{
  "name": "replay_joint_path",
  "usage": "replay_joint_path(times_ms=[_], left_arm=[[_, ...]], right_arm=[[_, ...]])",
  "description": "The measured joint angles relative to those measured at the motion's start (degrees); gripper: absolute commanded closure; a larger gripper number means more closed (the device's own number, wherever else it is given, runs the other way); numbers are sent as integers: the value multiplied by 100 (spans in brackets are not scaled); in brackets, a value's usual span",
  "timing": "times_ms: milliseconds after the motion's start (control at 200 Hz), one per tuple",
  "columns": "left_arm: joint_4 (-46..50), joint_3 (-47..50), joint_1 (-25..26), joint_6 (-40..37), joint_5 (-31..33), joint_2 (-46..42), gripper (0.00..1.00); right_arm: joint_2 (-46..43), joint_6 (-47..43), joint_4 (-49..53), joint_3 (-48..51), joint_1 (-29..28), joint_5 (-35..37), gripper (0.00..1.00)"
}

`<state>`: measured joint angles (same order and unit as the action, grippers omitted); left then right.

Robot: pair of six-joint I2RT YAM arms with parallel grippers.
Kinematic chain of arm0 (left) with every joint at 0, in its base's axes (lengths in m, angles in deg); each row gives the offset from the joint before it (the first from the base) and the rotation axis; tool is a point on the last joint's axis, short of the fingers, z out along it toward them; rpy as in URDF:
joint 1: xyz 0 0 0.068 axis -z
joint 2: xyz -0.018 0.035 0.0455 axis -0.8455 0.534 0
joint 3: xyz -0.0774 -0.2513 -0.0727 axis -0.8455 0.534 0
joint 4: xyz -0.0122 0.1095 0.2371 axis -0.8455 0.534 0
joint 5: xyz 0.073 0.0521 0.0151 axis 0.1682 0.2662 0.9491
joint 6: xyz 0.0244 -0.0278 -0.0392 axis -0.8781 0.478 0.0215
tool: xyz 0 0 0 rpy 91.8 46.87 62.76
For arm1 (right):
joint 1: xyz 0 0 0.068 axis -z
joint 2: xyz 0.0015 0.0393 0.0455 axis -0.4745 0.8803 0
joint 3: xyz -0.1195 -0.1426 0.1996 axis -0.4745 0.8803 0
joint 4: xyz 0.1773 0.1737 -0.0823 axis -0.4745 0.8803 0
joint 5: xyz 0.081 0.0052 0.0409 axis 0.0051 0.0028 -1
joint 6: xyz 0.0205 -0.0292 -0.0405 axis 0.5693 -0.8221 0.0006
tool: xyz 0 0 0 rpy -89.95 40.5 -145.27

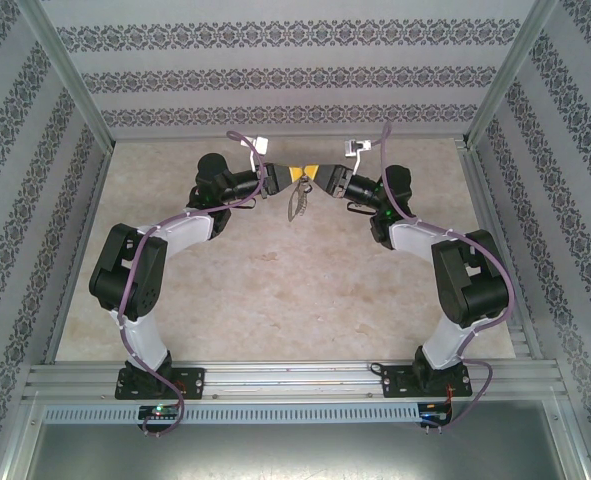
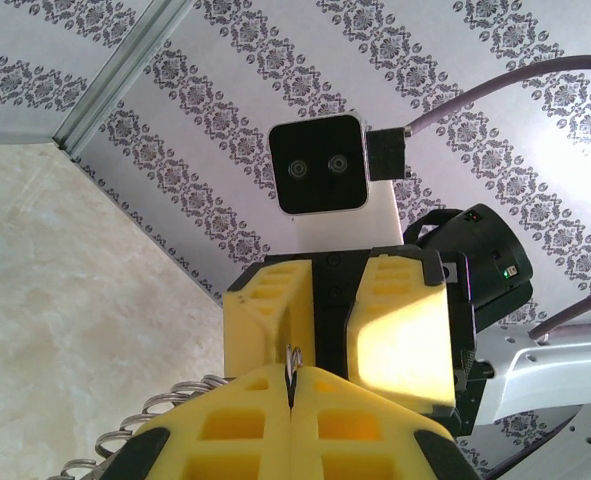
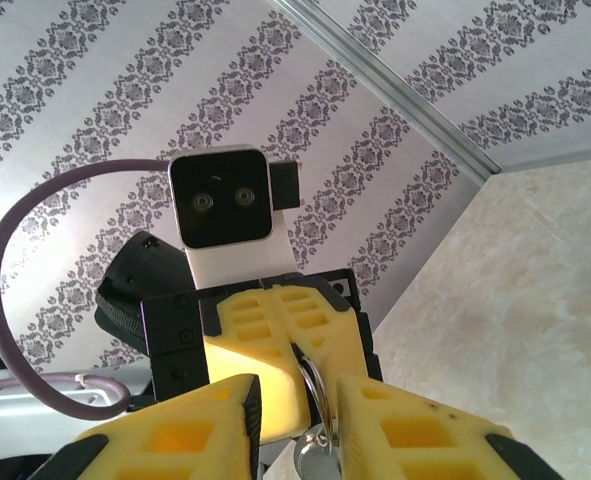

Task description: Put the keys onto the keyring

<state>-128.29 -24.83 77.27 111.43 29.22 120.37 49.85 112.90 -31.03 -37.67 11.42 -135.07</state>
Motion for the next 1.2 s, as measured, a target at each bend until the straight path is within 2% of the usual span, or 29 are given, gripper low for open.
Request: replay_joint_path(times_ms=[50, 140, 270, 495, 734, 844, 884, 894, 904, 1199], left_arm=[[0, 0, 0, 0, 0, 0, 100], [-2, 0, 0, 0, -2, 0, 100], [-55, 0, 0, 0, 0, -2, 100], [-83, 0, -2, 0, 4, -11, 100], [-129, 81, -28, -92, 68, -33, 47], [-118, 98, -94, -190, 149, -87, 28], [-120, 131, -138, -236, 175, -136, 14], [-118, 144, -153, -240, 186, -151, 3], [-116, 160, -170, -293, 197, -170, 1], [212, 492, -693, -999, 745, -798, 0]], right_arm=[[0, 0, 0, 2, -15, -4, 73], [7, -7, 0, 2, -24, -7, 81], [55, -9, -2, 2, -22, 2, 100], [59, -44, -42, 0, -20, 0, 100], [52, -372, 398, 0, -9, -2, 100], [42, -647, 848, 0, 26, 0, 100], [39, -732, 986, -2, 46, 0, 100], [37, -761, 1025, -2, 59, 0, 100], [35, -787, 1071, -4, 66, 2, 100], [-205, -1563, 2321, -140, 142, 111, 100]])
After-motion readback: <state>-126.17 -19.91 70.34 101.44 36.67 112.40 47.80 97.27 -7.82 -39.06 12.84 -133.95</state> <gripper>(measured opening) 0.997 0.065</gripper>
